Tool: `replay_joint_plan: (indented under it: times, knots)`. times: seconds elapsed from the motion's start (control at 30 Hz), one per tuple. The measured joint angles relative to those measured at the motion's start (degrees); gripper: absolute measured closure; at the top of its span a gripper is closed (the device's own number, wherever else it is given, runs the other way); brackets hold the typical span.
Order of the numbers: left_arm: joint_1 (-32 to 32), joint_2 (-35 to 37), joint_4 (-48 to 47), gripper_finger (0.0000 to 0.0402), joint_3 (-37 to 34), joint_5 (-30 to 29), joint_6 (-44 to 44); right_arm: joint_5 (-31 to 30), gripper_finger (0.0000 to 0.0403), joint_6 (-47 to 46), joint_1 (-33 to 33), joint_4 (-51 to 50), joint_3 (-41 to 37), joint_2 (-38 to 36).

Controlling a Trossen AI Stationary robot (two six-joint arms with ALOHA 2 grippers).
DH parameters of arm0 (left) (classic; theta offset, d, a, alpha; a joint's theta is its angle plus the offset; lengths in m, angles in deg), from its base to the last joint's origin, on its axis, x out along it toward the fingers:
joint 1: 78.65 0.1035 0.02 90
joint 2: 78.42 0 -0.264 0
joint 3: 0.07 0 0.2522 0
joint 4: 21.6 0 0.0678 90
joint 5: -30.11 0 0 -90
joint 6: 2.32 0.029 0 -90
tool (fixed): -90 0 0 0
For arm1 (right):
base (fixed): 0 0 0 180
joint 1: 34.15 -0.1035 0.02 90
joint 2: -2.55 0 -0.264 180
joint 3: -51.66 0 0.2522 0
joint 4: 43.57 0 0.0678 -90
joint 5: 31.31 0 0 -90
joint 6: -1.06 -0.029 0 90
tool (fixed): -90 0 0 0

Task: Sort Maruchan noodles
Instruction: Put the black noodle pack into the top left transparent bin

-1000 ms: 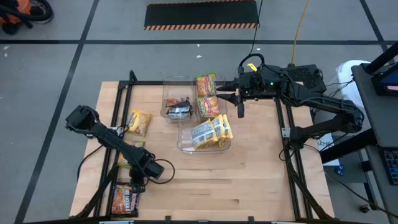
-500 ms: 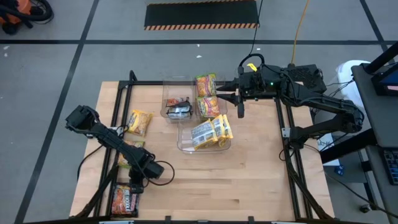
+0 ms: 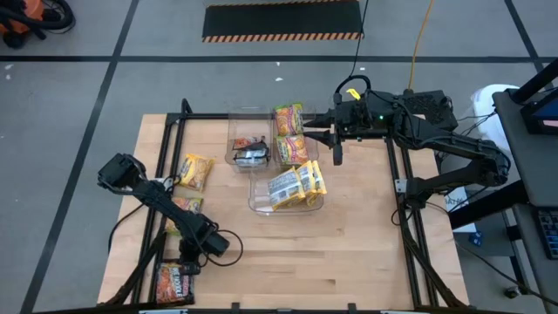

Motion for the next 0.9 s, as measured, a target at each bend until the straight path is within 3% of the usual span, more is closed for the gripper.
replay_joint_plan:
  times: [0.13, 0.3, 0.6, 0.9]
  knots:
    - [0.15, -0.05, 0.00, 0.0333, -0.02, 0.24, -1.09, 0.00, 0.0302, 0.00, 0.00, 0.15, 0.00, 0.02]
    - [0.11, -0.12, 0.04, 0.0393, -0.07, 0.23, -1.80, 0.00, 0.0302, 0.00, 0.00, 0.15, 0.00, 0.02]
    - [0.11, 1.15, -0.01, 0.0399, -0.07, -0.01, -5.08, 0.00, 0.0302, 0.00, 0.00, 0.15, 0.00, 0.02]
    - [0.97, 11.80, -0.09, 0.0400, 1.62, -3.26, -11.64, 0.00, 0.0302, 0.00, 0.00, 0.15, 0.00, 0.02]
